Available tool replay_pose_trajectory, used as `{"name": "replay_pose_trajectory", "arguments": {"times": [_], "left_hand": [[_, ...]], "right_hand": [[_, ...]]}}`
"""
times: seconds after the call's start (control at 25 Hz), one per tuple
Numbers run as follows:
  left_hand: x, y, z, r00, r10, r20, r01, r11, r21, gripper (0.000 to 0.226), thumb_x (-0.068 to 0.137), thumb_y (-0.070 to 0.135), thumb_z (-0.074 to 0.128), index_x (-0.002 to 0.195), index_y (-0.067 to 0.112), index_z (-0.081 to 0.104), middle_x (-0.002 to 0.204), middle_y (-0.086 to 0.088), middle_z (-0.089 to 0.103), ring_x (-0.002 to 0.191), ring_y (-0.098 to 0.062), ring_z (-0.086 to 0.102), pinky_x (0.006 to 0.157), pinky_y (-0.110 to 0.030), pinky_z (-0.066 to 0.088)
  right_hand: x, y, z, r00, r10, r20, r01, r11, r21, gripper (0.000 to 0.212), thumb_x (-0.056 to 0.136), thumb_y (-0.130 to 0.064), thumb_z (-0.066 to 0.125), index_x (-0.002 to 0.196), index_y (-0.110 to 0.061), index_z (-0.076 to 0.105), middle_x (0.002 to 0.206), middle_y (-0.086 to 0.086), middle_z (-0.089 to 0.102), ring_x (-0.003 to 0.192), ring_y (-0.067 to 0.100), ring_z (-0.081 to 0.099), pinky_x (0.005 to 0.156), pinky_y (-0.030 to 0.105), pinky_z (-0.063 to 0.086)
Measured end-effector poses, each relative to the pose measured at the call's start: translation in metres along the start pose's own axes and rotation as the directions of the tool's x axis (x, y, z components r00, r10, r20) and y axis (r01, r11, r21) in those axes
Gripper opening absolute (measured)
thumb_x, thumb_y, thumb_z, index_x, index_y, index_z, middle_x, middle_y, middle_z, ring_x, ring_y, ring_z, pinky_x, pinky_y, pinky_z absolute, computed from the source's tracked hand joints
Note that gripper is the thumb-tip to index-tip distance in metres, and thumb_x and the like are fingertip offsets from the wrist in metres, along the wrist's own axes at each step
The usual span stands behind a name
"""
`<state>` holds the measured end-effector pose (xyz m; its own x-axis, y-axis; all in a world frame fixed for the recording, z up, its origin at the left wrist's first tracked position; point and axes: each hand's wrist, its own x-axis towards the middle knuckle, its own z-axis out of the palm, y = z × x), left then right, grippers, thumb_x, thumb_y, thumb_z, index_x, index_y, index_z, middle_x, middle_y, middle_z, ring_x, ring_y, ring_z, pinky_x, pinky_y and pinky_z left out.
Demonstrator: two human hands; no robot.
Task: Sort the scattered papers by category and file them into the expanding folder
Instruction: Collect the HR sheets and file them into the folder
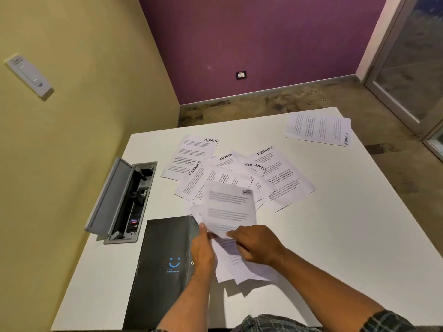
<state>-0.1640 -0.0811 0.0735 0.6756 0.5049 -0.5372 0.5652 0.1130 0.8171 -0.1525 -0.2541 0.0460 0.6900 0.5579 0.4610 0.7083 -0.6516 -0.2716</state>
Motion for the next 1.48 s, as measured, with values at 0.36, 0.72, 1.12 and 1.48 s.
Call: {"name": "replay_pose_trajectory", "arguments": {"times": [0.36, 0.72, 1.12, 1.48], "left_hand": [[0.020, -0.018, -0.017, 0.999, 0.037, 0.008, -0.038, 0.970, 0.240, 0.022, 0.092, 0.008, 0.067, 0.113, 0.002, 0.070, 0.103, -0.009, 0.073, 0.077, -0.020, 0.066, 0.064, -0.024, 0.052], [0.026, -0.026, -0.018, 0.981, 0.167, 0.093, -0.191, 0.895, 0.402, 0.035, 0.095, 0.015, 0.061, 0.125, 0.030, 0.050, 0.105, 0.009, 0.069, 0.085, -0.010, 0.066, 0.072, -0.031, 0.061], [0.021, -0.015, -0.015, 0.978, 0.194, 0.074, -0.208, 0.906, 0.368, 0.051, 0.094, 0.025, 0.065, 0.128, 0.046, 0.034, 0.097, 0.029, 0.058, 0.084, -0.004, 0.065, 0.048, -0.010, 0.048], [0.029, -0.021, -0.021, 0.981, 0.184, 0.064, -0.195, 0.902, 0.386, 0.056, 0.093, 0.018, 0.066, 0.136, 0.036, 0.034, 0.097, 0.027, 0.054, 0.082, -0.005, 0.061, 0.047, -0.008, 0.048]], "right_hand": [[0.002, 0.032, -0.005, 0.844, 0.132, 0.520, -0.279, 0.936, 0.216, 0.051, 0.096, -0.063, 0.045, 0.134, -0.031, 0.059, 0.129, -0.011, 0.067, 0.109, 0.009, 0.064, 0.092, 0.027, 0.050], [0.035, 0.148, 0.022, 0.399, 0.858, 0.325, -0.893, 0.444, -0.076, 0.063, 0.085, -0.041, 0.069, 0.138, -0.014, 0.047, 0.136, 0.006, 0.053, 0.125, 0.027, 0.054, 0.101, 0.041, 0.047], [0.084, 0.180, 0.054, 0.288, 0.904, 0.316, -0.866, 0.387, -0.318, 0.089, 0.064, -0.051, 0.088, 0.127, -0.005, 0.047, 0.126, 0.017, 0.050, 0.116, 0.036, 0.055, 0.092, 0.043, 0.048], [0.096, 0.177, 0.059, 0.272, 0.909, 0.317, -0.962, 0.259, 0.081, 0.023, 0.072, -0.022, 0.076, 0.071, -0.016, 0.054, 0.077, 0.006, 0.063, 0.076, 0.030, 0.062, 0.058, 0.029, 0.039]]}}
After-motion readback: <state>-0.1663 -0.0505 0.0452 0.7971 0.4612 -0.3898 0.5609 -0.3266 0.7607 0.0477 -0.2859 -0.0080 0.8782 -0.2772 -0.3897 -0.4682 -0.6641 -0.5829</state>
